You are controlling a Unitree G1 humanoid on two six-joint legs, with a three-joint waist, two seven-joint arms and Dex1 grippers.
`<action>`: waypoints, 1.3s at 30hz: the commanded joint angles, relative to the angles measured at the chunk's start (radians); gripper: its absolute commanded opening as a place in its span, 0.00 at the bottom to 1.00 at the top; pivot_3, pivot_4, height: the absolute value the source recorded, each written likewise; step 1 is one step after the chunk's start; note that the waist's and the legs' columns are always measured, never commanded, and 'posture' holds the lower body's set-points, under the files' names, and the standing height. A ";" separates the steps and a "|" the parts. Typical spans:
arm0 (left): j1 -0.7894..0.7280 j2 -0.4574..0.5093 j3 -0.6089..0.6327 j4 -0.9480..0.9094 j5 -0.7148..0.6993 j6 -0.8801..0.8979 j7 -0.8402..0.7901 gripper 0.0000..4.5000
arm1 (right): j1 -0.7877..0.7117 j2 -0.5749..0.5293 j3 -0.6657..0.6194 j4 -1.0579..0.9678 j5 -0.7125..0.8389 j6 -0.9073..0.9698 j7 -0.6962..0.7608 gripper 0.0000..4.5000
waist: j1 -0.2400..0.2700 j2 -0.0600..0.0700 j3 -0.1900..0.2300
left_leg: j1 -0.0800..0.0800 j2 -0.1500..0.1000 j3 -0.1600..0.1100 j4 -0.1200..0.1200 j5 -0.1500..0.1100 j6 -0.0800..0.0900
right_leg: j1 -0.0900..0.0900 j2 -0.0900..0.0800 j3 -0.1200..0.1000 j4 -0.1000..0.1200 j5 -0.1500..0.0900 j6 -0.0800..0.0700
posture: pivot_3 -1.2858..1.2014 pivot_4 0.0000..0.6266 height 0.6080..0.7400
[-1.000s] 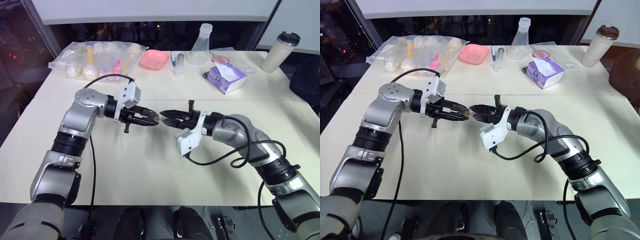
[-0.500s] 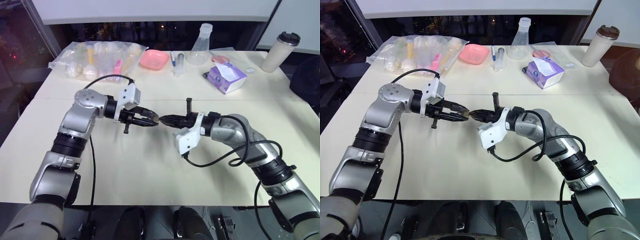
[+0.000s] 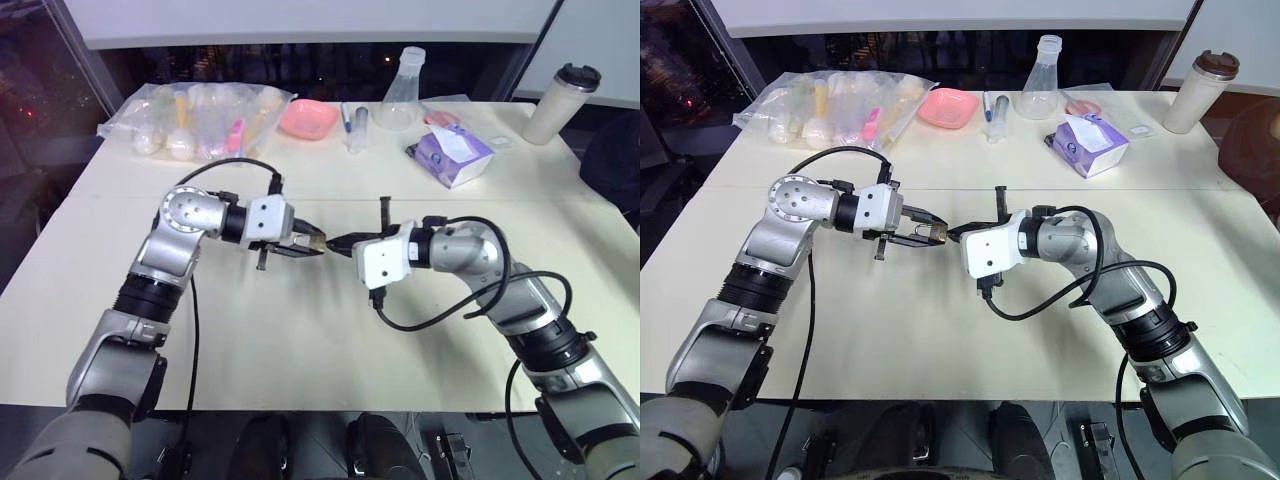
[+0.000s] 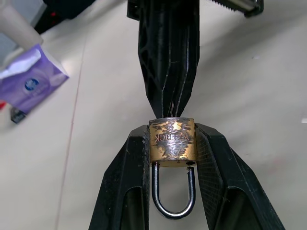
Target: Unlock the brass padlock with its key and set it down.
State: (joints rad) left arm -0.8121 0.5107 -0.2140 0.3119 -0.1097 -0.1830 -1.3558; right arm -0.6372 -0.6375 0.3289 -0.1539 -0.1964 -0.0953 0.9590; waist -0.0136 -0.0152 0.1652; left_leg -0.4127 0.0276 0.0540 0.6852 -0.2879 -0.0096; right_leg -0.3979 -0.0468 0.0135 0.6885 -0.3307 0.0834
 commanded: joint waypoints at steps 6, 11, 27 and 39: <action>-0.020 0.012 0.053 -0.110 -0.167 0.332 -0.025 0.16 | -0.039 -0.034 0.004 0.054 -0.206 -0.357 -0.186 0.06 | -0.002 0.000 0.000 | 0.000 0.000 0.000 0.000 0.000 0.000 | 0.000 0.000 0.000 0.001 0.000 0.000 | 0.52 0.24 0.81; -0.021 0.035 0.067 -0.155 -0.249 0.509 -0.053 0.16 | -0.002 -0.056 -0.033 0.059 -0.278 -0.483 -0.307 0.52 | 0.000 0.000 0.000 | 0.000 0.000 0.000 0.000 0.003 -0.005 | 0.000 0.000 0.000 0.000 0.000 0.000 | 0.52 0.24 0.81; -0.044 0.017 0.051 -0.115 -0.236 0.503 -0.062 0.16 | -0.045 -0.027 -0.012 0.102 -0.307 -0.539 -0.369 0.41 | -0.001 0.000 0.000 | 0.000 0.000 0.000 0.000 0.003 -0.005 | 0.000 0.001 0.000 0.001 0.000 0.000 | 0.52 0.24 0.81; -0.049 0.004 0.060 -0.094 -0.237 0.503 -0.042 0.16 | -0.041 -0.016 0.002 0.101 -0.309 -0.556 -0.365 0.01 | -0.002 0.000 0.000 | 0.001 0.000 0.000 0.000 0.003 -0.005 | 0.000 0.000 0.000 0.001 0.000 0.000 | 0.52 0.24 0.81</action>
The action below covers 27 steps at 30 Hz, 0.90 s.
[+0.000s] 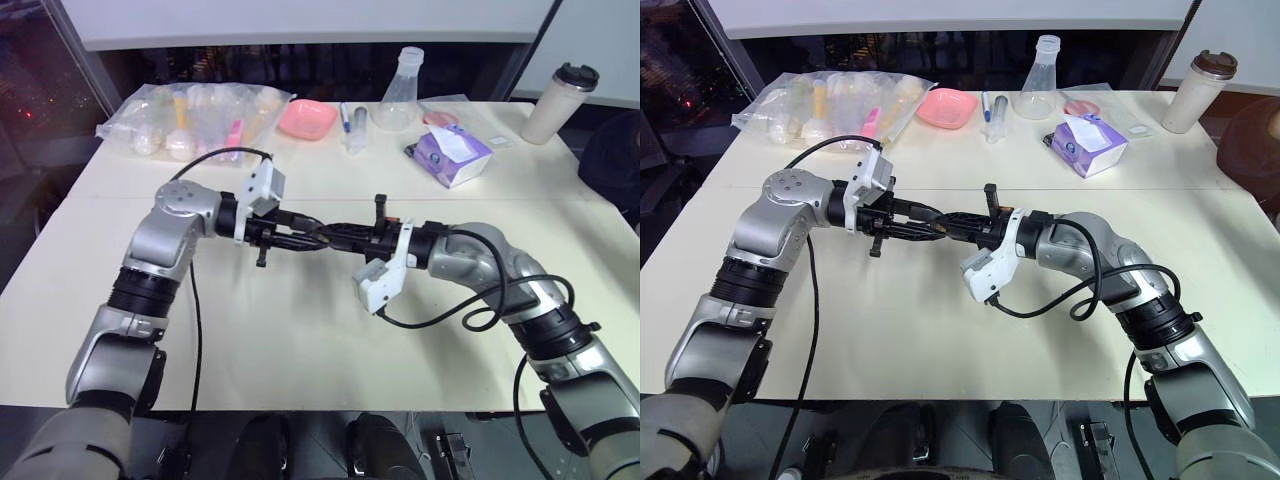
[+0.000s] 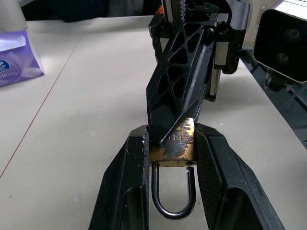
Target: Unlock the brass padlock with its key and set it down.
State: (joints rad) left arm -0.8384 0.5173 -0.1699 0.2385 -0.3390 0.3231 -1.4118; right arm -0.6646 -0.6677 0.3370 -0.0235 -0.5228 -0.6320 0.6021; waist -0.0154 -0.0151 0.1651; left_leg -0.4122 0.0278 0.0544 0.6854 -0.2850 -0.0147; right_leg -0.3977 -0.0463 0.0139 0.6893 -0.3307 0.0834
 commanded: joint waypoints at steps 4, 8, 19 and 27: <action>-0.023 0.002 0.011 -0.022 0.001 0.016 0.027 0.16 | -0.020 0.017 -0.004 -0.024 0.016 -0.017 -0.006 0.01 | 0.000 0.000 0.000 | 0.000 0.000 0.000 0.000 0.000 0.000 | 0.000 0.000 0.000 0.000 0.000 0.000 | 0.52 0.24 0.81; -0.024 0.014 0.020 -0.020 0.005 0.017 0.035 0.59 | -0.020 0.019 -0.006 -0.020 0.017 -0.014 0.000 0.00 | 0.000 0.000 0.000 | 0.000 0.000 0.000 0.000 0.000 0.000 | 0.000 0.000 0.000 0.000 0.000 0.000 | 0.52 0.24 0.81; 0.020 0.115 0.103 -0.108 -0.082 0.065 0.023 0.99 | -0.024 0.013 -0.023 0.008 0.021 -0.001 -0.001 0.00 | 0.001 0.000 0.000 | 0.000 0.000 0.000 0.000 0.000 0.000 | 0.000 0.000 0.000 0.000 0.000 0.000 | 0.52 0.24 0.81; 0.075 0.156 0.130 -0.216 -0.147 0.169 0.041 0.50 | -0.019 0.010 -0.022 0.011 0.027 0.000 0.001 0.00 | -0.002 0.000 0.000 | 0.001 0.000 0.000 0.000 0.000 0.000 | 0.000 0.000 0.000 0.001 0.000 0.000 | 0.52 0.24 0.81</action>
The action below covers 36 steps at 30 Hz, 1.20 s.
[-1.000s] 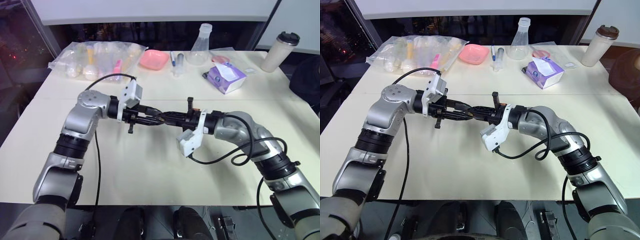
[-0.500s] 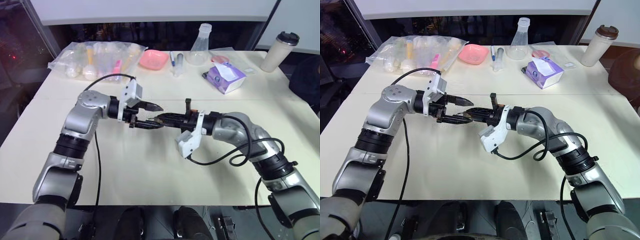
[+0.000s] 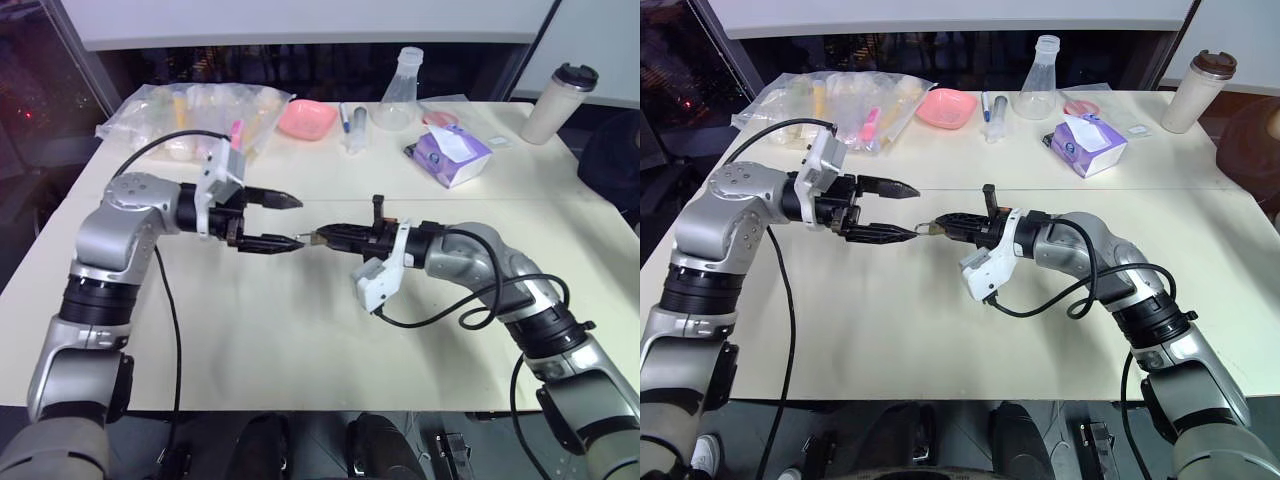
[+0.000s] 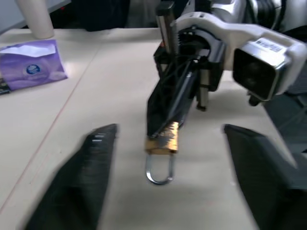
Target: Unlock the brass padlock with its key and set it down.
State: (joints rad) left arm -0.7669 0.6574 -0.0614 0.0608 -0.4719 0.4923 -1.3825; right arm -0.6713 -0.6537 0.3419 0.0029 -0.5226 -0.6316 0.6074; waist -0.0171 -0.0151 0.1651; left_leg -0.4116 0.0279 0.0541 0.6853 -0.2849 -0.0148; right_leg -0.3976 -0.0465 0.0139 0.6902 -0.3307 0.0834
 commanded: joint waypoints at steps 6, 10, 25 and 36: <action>0.014 0.003 0.003 -0.053 0.002 -0.019 0.034 0.00 | -0.021 0.001 -0.021 -0.009 0.028 0.001 -0.001 0.00 | 0.002 0.000 0.000 | 0.000 0.000 0.000 0.000 0.000 0.000 | 0.000 0.000 0.000 0.000 0.000 0.000 | 0.52 0.24 0.81; 0.035 -0.009 -0.022 -0.057 0.023 -0.034 0.049 0.00 | -0.028 0.012 -0.020 -0.020 0.037 0.016 0.007 0.00 | 0.001 0.000 0.000 | 0.000 0.000 0.000 0.000 0.000 0.000 | 0.000 0.000 0.000 0.000 0.000 0.000 | 0.52 0.24 0.81; 0.049 -0.041 -0.064 0.059 0.108 -0.160 0.061 0.00 | -0.023 0.013 -0.022 -0.048 0.054 0.038 0.025 0.00 | 0.001 0.000 0.000 | 0.000 0.000 0.000 0.000 0.000 0.000 | 0.000 0.000 0.000 0.000 0.000 0.000 | 0.52 0.24 0.81; 0.010 -0.080 -0.058 0.167 0.122 -0.199 0.082 0.00 | -0.014 0.017 -0.016 -0.065 0.060 0.048 0.036 0.00 | 0.002 0.000 0.000 | 0.000 0.000 0.000 0.000 0.000 0.000 | 0.000 0.000 0.000 0.000 0.000 0.000 | 0.52 0.24 0.81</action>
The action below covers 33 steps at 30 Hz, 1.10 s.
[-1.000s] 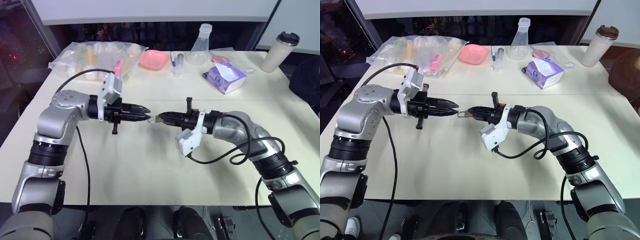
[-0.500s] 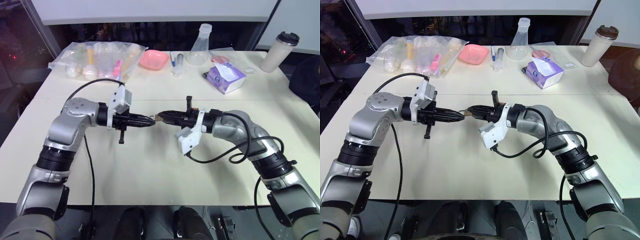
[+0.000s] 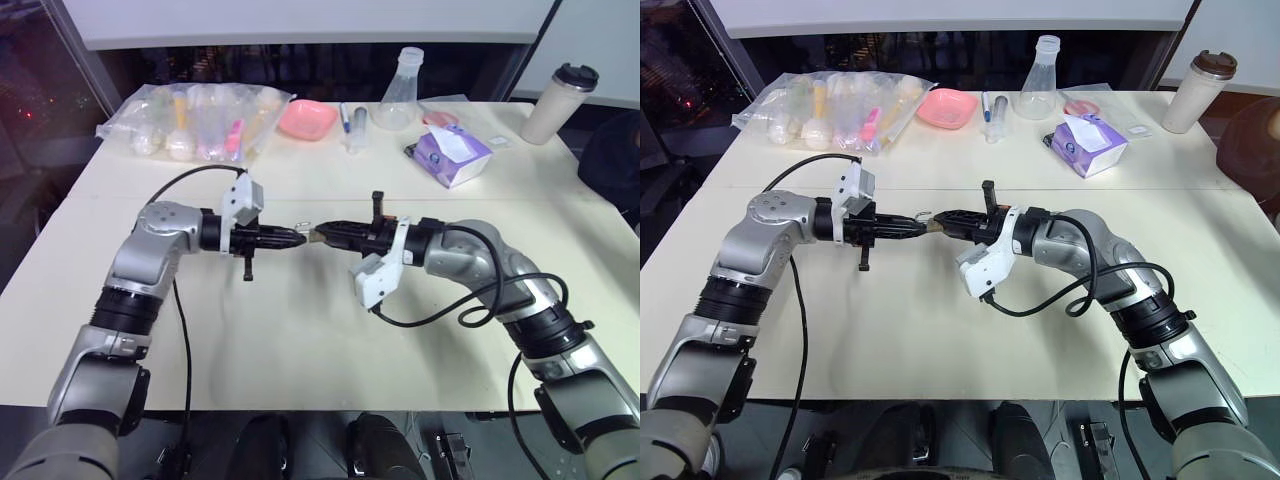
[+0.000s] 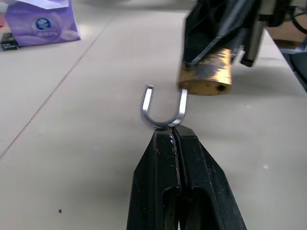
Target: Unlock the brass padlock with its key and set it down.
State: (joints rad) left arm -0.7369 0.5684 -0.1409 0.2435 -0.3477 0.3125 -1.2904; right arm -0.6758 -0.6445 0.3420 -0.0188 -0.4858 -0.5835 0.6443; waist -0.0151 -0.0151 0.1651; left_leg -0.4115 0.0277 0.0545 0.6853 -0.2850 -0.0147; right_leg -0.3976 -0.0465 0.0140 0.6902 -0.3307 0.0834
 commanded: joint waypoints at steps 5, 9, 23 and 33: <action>0.021 0.064 0.006 -0.016 0.021 -0.031 -0.063 0.00 | -0.001 0.008 -0.019 -0.045 0.027 0.009 0.004 0.00 | -0.004 0.000 0.000 | 0.000 0.000 0.000 0.000 0.000 0.000 | 0.000 0.000 0.000 0.000 0.000 0.000 | 0.52 0.24 0.81; 0.050 0.135 0.008 0.027 0.073 -0.081 -0.086 0.00 | 0.025 0.019 -0.012 0.009 -0.001 -0.006 -0.038 0.00 | -0.003 0.000 0.000 | 0.000 0.000 0.000 0.000 0.000 0.000 | 0.000 0.000 0.000 0.000 0.000 0.000 | 0.52 0.24 0.81; 0.105 0.209 0.155 -0.091 -0.024 0.078 -0.006 0.00 | -0.016 0.127 0.132 0.435 -0.248 -0.141 -0.341 0.00 | -0.004 0.000 0.000 | 0.000 0.000 0.001 0.000 0.000 0.000 | -0.001 0.000 0.000 0.001 0.000 0.000 | 0.52 0.24 0.81; 0.150 0.198 0.152 -0.196 -0.068 0.146 0.039 0.00 | -0.006 0.092 0.181 0.437 -0.291 -0.195 -0.356 0.75 | -0.004 0.000 0.000 | 0.000 0.000 0.001 0.000 0.000 0.000 | -0.001 0.000 0.001 0.001 0.000 0.000 | 0.52 0.24 0.81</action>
State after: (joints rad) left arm -0.5859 0.7618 -0.0138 0.0841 -0.3941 0.4534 -1.2556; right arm -0.6831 -0.5366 0.5206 0.4431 -0.7717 -0.7591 0.2741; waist -0.0187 -0.0152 0.1652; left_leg -0.4113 0.0280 0.0552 0.6849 -0.2849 -0.0150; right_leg -0.3984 -0.0465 0.0146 0.6914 -0.3308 0.0834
